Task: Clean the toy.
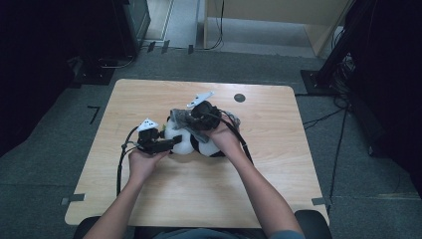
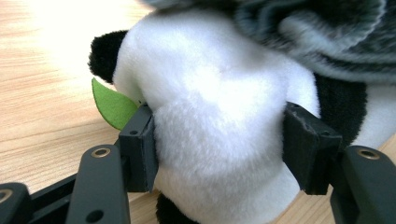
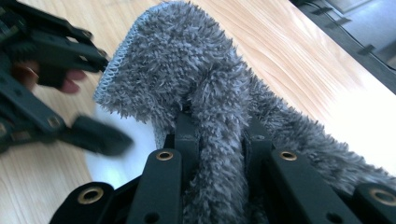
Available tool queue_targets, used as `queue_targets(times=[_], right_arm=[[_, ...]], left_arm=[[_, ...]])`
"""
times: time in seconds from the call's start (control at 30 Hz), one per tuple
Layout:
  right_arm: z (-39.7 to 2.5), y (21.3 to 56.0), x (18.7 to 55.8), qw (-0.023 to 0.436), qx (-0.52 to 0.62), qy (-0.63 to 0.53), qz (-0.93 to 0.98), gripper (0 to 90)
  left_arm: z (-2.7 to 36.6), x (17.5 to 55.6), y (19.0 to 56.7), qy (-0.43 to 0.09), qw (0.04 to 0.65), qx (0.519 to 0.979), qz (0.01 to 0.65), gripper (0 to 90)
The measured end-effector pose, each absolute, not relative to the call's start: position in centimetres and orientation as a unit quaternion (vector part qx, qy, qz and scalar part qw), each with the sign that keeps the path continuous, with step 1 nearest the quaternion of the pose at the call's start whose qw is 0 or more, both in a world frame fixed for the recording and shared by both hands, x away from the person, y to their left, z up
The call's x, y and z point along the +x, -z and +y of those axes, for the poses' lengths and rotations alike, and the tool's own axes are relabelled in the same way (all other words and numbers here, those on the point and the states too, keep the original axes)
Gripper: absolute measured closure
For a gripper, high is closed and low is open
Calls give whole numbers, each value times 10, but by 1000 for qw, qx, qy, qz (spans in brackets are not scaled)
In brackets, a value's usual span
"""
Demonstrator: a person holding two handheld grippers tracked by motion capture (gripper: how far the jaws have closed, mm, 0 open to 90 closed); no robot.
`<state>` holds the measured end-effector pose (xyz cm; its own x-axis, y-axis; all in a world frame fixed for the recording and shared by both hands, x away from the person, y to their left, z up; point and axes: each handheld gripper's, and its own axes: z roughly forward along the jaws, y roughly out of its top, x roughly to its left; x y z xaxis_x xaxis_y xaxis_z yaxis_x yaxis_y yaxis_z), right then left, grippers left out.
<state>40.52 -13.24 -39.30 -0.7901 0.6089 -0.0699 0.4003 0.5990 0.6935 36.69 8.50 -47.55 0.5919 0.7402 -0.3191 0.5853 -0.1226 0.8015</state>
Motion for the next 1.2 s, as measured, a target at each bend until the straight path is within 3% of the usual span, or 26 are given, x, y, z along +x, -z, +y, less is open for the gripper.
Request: queue_targets(times=[0.63,0.97,1.2], right_arm=[[-230,384,386,180,362,-378,833,750],[-238,388,379,167,363,-411,819,761],[-206,375,376,177,320,-416,832,760]], left_arm=[[86,368,477,-71,497,742,444,357],[86,362,479,-85,502,737,444,352],[82,360,477,-89,500,736,448,307]])
